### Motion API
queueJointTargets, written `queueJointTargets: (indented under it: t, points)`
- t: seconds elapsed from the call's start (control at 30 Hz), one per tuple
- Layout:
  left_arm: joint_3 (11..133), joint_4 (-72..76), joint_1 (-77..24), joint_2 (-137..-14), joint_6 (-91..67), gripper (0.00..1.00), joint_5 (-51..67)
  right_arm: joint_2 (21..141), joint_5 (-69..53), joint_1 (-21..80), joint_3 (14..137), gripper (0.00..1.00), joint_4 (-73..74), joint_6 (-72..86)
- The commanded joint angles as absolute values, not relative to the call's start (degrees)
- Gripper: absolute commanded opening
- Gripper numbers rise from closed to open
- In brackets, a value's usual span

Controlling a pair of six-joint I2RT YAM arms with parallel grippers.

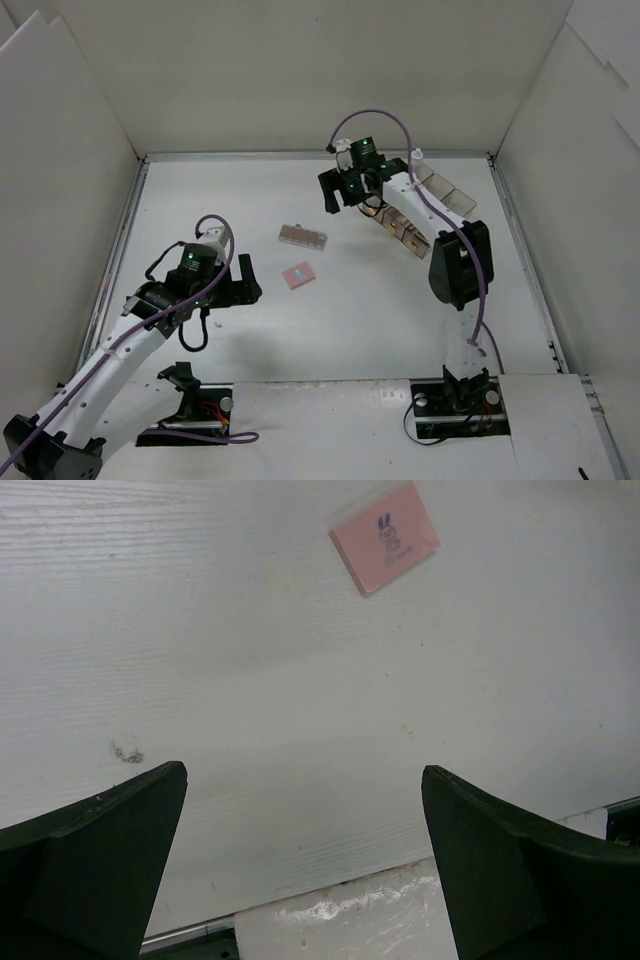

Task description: Organize the makeup

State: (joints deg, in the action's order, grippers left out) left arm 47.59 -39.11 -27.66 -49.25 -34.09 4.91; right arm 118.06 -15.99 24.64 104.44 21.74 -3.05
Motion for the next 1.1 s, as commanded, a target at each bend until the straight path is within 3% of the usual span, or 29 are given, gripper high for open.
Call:
queueJointTargets:
  t: [0.0,0.27,0.83,0.93,1.03,1.07]
  points:
    - [50.5,-42.6,-26.7,-46.9,-34.3,0.99,3.3,121.9,-17.8,27.2,110.6,0.79,24.4,-9.9]
    - [49.4,-47.0,-26.7,-42.2,-35.9,1.00,1.5,131.3,-20.1,31.1,117.9,0.80,28.2,-15.4]
    - [49.3,-49.5,-26.2,-40.0,-37.3,1.00,1.8,142.2,-10.3,37.0,123.0,0.78,31.2,-18.1]
    - [49.3,-49.5,-26.2,-40.1,-37.2,0.99,2.0,142.1,-7.6,38.2,122.4,0.70,31.4,-19.1]
    - [49.1,-49.3,-26.2,-40.1,-37.2,0.99,2.1,141.1,-6.1,38.8,121.3,0.44,31.4,-19.2]
    - [49.1,-49.1,-26.2,-39.9,-37.2,1.00,2.1,140.6,-5.5,38.8,120.9,0.27,31.4,-19.1]
